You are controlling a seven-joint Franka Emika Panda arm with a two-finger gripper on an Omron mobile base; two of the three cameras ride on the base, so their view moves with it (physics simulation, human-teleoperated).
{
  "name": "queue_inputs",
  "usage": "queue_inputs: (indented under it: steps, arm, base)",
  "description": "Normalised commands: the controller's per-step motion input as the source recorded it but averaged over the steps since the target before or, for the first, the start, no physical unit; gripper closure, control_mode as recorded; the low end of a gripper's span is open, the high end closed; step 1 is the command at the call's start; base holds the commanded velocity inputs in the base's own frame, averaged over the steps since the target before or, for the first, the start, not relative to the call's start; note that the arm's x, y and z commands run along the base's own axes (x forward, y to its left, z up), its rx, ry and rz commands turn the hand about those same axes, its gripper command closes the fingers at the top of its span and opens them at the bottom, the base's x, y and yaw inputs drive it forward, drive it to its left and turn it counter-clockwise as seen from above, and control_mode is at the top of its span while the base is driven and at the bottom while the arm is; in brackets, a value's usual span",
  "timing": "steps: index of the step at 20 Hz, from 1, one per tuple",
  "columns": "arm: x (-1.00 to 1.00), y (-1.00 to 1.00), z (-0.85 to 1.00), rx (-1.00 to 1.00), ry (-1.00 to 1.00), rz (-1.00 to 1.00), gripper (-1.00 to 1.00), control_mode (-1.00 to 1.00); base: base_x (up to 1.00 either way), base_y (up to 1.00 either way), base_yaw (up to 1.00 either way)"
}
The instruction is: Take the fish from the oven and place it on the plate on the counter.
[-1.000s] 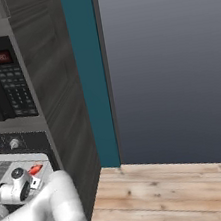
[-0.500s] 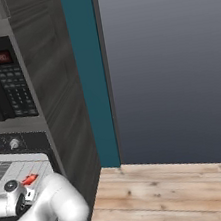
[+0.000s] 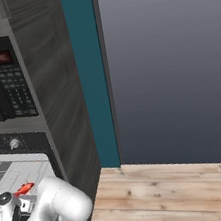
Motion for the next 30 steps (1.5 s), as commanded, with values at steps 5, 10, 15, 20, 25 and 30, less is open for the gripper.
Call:
queue_inputs:
  steps: [5,10,15,20,25,30]
  arm:
    - [-1.00,0.00,-0.49,0.00,0.00,0.11,-1.00,-1.00]
    - [-0.82,0.00,-0.08,0.00,0.00,0.04,-1.00,-1.00]
    - [-0.43,0.00,0.55,0.02,0.00,0.00,-1.00,-1.00]
    - [-0.05,0.00,0.93,0.05,-0.01,0.00,-1.00,-1.00]
    - [0.06,0.01,1.00,0.09,-0.11,0.00,-1.00,-1.00]
    - [0.51,0.00,1.00,0.13,-0.13,-0.02,-1.00,-1.00]
  base:
    - [0.00,0.00,0.00]
    - [0.00,0.00,0.00]
    - [0.00,0.00,0.00]
    - [0.00,0.00,0.00]
    - [0.00,0.00,0.00]
    - [0.00,0.00,0.00]
